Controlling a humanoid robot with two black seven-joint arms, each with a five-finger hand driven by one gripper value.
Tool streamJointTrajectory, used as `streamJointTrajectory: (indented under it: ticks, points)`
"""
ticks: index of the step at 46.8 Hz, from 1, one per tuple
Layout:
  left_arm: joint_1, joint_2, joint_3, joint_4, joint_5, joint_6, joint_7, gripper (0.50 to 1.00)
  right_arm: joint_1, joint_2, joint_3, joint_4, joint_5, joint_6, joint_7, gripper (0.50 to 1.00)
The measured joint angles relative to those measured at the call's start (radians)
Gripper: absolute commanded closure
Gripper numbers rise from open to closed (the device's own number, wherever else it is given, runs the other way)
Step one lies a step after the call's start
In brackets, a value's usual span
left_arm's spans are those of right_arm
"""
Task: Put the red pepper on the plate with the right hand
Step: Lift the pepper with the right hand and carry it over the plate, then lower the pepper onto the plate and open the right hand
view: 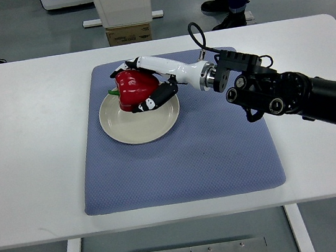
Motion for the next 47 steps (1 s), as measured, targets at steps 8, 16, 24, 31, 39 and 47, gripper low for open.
streamJointTrajectory:
  ticks: [8, 16, 24, 31, 39, 47]
  points:
    - [-0.001, 0.000, 0.000, 0.000, 0.000, 0.000, 0.000, 0.500, -0.029, 0.000, 0.000, 0.012, 0.000, 0.000, -0.005, 1.000]
    - [0.000, 0.000, 0.001, 0.000, 0.000, 0.000, 0.000, 0.500, -0.037, 0.000, 0.000, 0.017, 0.000, 0.000, -0.027, 1.000]
    - [-0.001, 0.000, 0.001, 0.000, 0.000, 0.000, 0.000, 0.500, -0.041, 0.000, 0.000, 0.017, 0.000, 0.000, -0.073, 1.000]
    - [-0.001, 0.000, 0.001, 0.000, 0.000, 0.000, 0.000, 0.500, -0.041, 0.000, 0.000, 0.017, 0.000, 0.000, -0.097, 0.844]
    - [-0.001, 0.000, 0.001, 0.000, 0.000, 0.000, 0.000, 0.500, -0.041, 0.000, 0.000, 0.017, -0.001, 0.000, -0.110, 0.712]
    - [0.000, 0.000, 0.000, 0.000, 0.000, 0.000, 0.000, 0.500, -0.041, 0.000, 0.000, 0.017, -0.001, 0.001, -0.115, 0.526]
